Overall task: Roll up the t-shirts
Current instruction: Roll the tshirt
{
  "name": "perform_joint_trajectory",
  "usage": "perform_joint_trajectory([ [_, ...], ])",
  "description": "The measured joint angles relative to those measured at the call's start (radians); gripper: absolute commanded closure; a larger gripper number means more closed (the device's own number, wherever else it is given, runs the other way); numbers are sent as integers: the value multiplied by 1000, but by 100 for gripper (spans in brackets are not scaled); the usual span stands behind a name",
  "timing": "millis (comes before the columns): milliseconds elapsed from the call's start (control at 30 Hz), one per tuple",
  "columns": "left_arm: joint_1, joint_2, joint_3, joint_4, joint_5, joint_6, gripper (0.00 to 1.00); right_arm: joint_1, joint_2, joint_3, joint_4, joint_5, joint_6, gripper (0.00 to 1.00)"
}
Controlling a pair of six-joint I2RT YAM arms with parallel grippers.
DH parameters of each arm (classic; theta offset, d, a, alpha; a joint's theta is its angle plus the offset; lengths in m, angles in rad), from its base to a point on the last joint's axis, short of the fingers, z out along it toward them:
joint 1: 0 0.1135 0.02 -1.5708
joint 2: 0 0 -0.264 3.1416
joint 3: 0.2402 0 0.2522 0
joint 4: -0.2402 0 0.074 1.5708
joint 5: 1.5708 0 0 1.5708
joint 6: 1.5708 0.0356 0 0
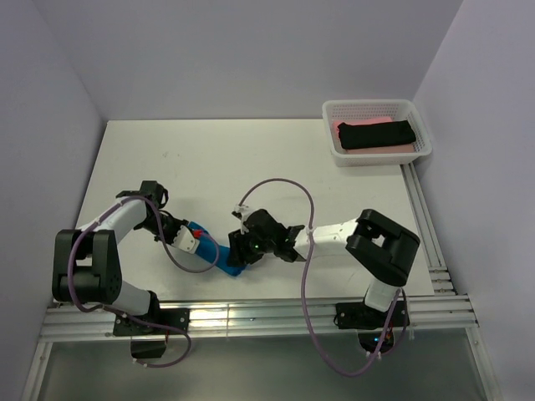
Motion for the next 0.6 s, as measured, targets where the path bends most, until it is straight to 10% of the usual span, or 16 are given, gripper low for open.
perform_joint_trajectory([
  [600,-6,11,19,-56,-67,1,99,391,-293,-155,-174,721,-117,10],
])
